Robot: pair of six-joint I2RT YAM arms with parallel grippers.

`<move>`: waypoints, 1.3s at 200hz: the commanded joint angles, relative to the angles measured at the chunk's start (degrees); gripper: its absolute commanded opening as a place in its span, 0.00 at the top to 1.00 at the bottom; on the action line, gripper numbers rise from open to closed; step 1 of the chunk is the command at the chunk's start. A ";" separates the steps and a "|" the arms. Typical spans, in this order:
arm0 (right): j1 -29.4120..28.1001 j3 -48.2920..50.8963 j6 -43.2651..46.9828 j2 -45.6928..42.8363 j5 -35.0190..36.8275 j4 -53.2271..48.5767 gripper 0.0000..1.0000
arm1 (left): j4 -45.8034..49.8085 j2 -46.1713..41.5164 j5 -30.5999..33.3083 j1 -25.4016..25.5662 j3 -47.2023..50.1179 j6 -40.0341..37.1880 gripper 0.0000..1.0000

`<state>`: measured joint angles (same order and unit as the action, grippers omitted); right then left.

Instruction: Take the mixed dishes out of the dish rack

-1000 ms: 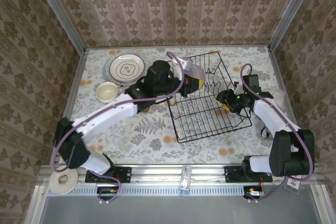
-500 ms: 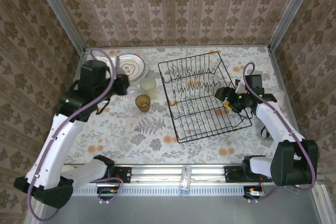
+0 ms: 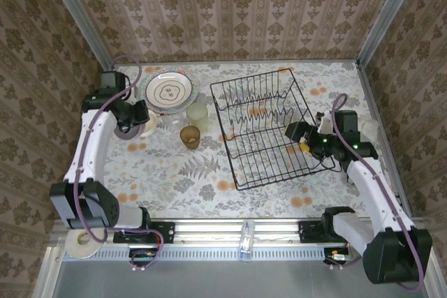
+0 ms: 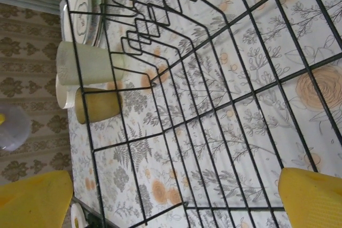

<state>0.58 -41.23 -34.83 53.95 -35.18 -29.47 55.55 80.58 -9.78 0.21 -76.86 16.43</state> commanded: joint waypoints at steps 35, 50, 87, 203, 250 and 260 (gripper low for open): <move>-0.29 3.61 -0.02 -5.36 -1.75 -4.71 0.00 | -1.84 9.93 -0.14 -1.74 -8.48 -4.77 1.00; -0.23 4.05 -0.10 -5.88 -1.57 -4.74 0.00 | -1.70 13.10 0.12 -1.85 -9.97 -5.12 1.00; -0.25 4.06 0.63 -6.19 -1.41 -5.51 0.00 | -1.98 19.24 0.12 -1.88 -12.60 -5.36 1.00; -0.23 4.06 0.20 -4.16 -1.21 -4.06 0.00 | -3.08 27.44 4.32 -0.75 -14.91 -5.04 1.00; -0.23 4.32 0.12 -4.08 -0.95 -3.96 0.00 | -2.66 29.63 6.67 0.55 -15.94 -5.09 1.00; -0.23 4.45 0.09 -4.08 -1.03 -3.90 0.00 | -2.60 30.05 6.82 0.72 -16.09 -5.09 0.98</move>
<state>0.58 -37.74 -34.70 49.84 -35.40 -33.43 52.66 109.38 -5.69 0.27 -90.59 12.16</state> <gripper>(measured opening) 0.999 0.079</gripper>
